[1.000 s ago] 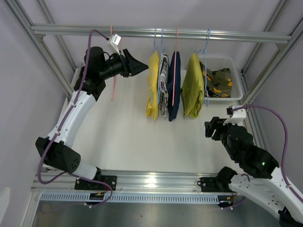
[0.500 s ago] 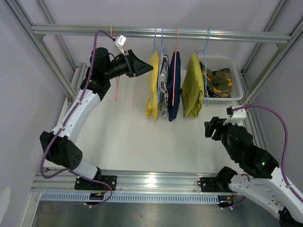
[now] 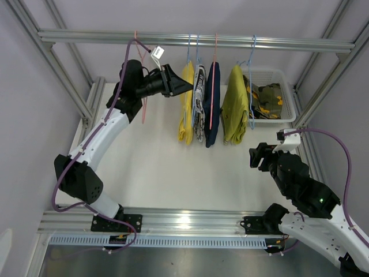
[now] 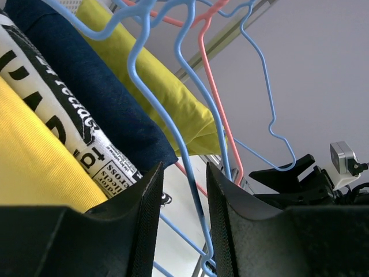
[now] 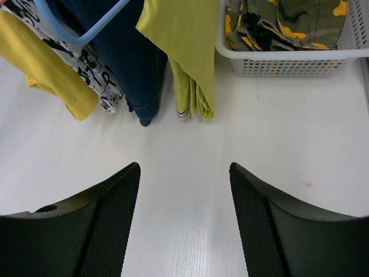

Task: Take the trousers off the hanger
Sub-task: Pick up the hanger from the clothesline.

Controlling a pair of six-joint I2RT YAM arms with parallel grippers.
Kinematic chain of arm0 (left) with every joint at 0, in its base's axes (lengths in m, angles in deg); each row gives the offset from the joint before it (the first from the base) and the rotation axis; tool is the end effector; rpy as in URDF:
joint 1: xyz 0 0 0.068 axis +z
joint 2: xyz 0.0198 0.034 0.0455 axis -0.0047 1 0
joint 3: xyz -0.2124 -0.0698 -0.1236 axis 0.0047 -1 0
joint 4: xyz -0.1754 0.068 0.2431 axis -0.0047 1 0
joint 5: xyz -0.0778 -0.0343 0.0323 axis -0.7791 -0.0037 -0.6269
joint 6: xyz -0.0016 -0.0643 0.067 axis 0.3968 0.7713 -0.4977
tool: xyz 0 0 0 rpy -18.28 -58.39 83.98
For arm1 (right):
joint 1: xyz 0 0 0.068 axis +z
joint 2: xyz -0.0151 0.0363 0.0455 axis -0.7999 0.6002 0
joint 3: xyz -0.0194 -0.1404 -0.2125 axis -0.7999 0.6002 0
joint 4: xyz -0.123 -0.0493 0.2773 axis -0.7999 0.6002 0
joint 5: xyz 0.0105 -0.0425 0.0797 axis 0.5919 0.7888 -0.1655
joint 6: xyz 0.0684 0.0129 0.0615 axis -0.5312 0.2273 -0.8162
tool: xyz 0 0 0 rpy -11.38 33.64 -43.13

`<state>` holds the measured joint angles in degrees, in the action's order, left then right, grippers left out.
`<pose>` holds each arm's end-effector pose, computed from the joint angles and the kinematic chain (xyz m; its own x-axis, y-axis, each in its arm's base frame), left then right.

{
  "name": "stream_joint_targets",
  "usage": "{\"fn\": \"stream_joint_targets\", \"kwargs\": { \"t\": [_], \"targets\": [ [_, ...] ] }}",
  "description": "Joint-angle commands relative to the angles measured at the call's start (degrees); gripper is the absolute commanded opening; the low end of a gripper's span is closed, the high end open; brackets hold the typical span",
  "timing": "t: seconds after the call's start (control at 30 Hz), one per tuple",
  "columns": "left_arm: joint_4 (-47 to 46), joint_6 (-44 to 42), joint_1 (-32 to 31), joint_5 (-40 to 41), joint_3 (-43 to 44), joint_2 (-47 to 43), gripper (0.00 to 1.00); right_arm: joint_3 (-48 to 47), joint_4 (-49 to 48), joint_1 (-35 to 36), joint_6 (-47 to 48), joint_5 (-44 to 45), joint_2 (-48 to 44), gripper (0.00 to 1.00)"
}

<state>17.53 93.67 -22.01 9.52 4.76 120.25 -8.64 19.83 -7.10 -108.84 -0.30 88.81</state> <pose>0.3997 -0.2182 0.4029 -0.6104 -0.2699 -0.7447 0.6452 0.3760 -0.6651 0.1683 0.1072 0.3440 -0.2953 0.0829 -0.9518 -0.1450 0.9808 0.1304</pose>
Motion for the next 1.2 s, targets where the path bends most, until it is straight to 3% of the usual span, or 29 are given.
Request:
{"fn": "stream_joint_targets", "kwargs": {
  "t": [0.0, 0.57, 0.63, 0.77, 0.87, 1.17],
  "targets": [
    [-3.2, 0.3, -1.2, -1.5, 0.0, 0.9, 0.40, 0.2, -1.6, 0.1, 0.4, 1.0, -0.5, 0.68],
    [-9.9, 5.7, -2.5, -3.9, 2.4, 4.6, 0.37, 0.3, -1.7, 0.1, 0.6, 1.0, -0.7, 0.69],
    [-10.3, 6.2, -2.6, -3.8, 2.4, 4.6, 0.33, 0.4, -1.7, 0.2, 0.6, 1.0, -0.8, 0.69],
    [-10.5, 6.4, -2.6, -3.7, 2.9, 4.1, 0.10, 0.4, -1.9, 0.1, 0.6, 1.0, -0.7, 0.70],
    [-10.5, 6.6, -2.6, -4.0, 3.0, 3.8, 0.01, 0.4, -1.8, 0.2, 0.6, 1.0, -0.8, 0.70],
    [-9.0, 6.0, -2.6, -1.2, 2.7, 1.6, 0.01, 0.4, -1.7, 0.2, 0.5, 1.0, -0.8, 0.70]
  ]
}}
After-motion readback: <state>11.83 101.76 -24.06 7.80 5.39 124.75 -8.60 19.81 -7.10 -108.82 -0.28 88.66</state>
